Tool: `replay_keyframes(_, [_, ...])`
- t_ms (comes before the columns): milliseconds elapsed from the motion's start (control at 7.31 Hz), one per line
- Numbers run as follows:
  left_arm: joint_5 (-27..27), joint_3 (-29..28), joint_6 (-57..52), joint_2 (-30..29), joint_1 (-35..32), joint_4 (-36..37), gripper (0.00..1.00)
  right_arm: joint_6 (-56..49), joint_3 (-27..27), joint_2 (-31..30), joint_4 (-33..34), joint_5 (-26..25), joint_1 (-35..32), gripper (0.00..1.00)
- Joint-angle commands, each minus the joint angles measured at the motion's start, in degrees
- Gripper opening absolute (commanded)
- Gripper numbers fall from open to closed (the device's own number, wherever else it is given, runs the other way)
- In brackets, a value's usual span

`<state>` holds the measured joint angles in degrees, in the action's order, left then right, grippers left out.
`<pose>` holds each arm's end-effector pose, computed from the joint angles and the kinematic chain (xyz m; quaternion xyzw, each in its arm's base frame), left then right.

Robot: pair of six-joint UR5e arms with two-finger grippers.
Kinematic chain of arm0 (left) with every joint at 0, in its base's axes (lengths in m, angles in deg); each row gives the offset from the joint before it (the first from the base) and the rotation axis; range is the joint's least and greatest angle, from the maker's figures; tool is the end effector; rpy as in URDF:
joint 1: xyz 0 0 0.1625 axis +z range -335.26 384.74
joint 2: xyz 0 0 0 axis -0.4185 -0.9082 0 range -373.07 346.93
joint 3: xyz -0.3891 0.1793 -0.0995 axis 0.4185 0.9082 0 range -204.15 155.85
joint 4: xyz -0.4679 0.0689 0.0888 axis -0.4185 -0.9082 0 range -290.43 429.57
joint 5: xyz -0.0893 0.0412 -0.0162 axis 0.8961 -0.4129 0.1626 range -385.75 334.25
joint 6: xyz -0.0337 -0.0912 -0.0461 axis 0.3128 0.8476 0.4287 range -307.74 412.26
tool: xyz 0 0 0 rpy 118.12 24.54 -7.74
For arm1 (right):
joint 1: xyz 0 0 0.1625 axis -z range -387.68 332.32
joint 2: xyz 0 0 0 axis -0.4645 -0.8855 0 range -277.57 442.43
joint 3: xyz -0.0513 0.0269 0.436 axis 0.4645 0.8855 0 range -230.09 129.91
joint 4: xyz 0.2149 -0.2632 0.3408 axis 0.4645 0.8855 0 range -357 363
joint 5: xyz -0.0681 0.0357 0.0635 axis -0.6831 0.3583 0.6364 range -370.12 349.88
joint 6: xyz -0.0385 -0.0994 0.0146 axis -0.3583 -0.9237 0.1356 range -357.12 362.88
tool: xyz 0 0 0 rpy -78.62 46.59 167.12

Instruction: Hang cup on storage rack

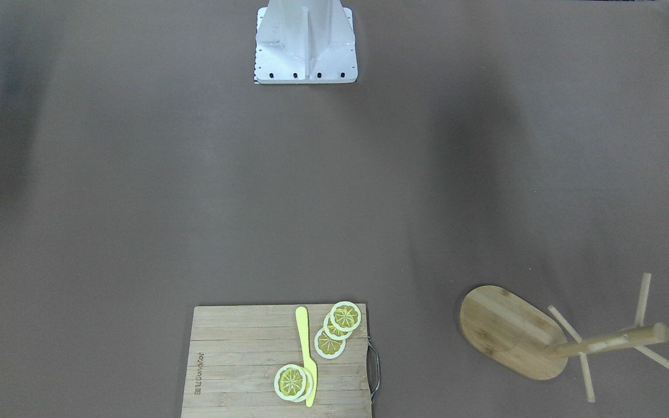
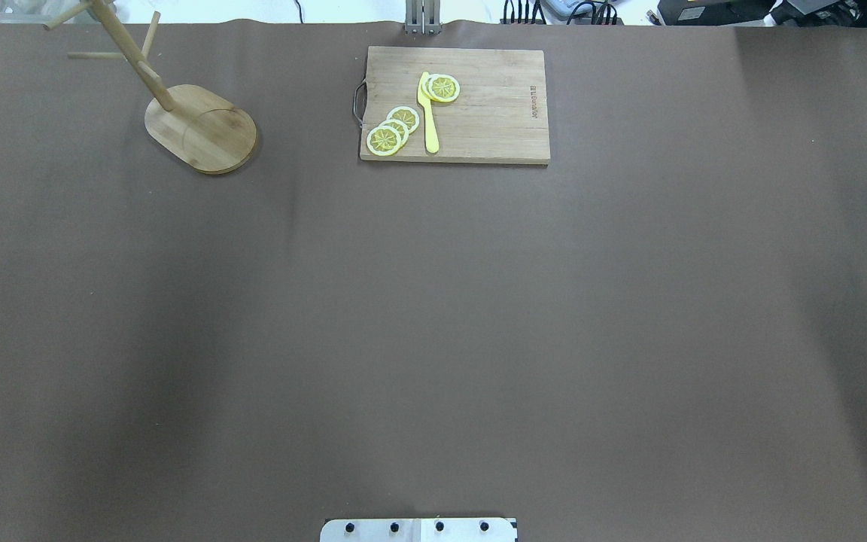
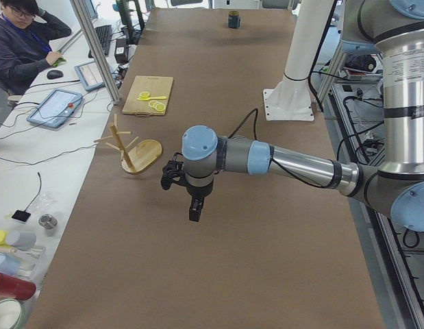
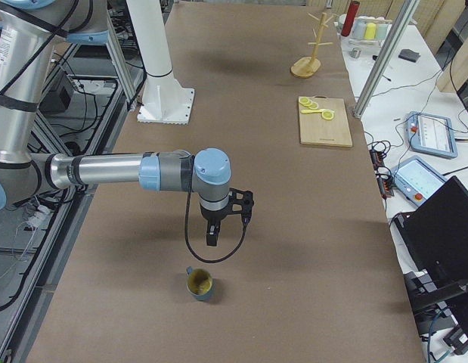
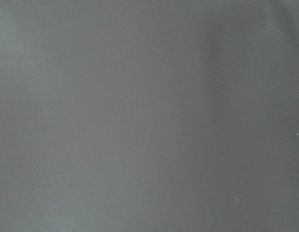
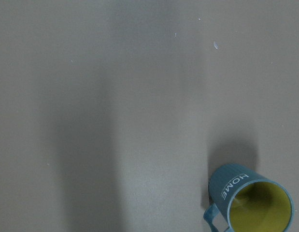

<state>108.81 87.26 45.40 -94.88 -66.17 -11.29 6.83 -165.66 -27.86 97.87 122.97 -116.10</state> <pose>-0.0655 -0.4914 0.5616 0.0585 0.3758 0.0614 0.9228 0.0485 -0.4097 0.6104 -0.0144 -0.3670 0.0180 0.9299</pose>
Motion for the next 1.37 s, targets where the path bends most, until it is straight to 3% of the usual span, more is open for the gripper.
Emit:
replay_keyframes(0, [0.0, 0.2, 0.1, -0.2, 0.3, 0.3, 0.99, 0.1, 0.0, 0.0, 0.0, 0.1, -0.1, 1.0])
replay_keyframes(958, [0.8, 0.4, 0.4, -1.1, 0.3, -0.6, 0.99, 0.2, 0.1, 0.0, -1.0, 0.9, -0.9, 1.0])
replay_keyframes(1095, [0.7, 0.8, 0.4, -1.3, 0.1, -1.7, 0.99, -0.4, -1.5, 1.6, -1.8, 0.8, -1.2, 1.0])
replay_keyframes(1232, [0.7, 0.6, 0.4, -1.3, 0.0, -9.0, 0.99, -0.8, -2.2, 2.7, -4.9, 0.9, -2.0, 1.0])
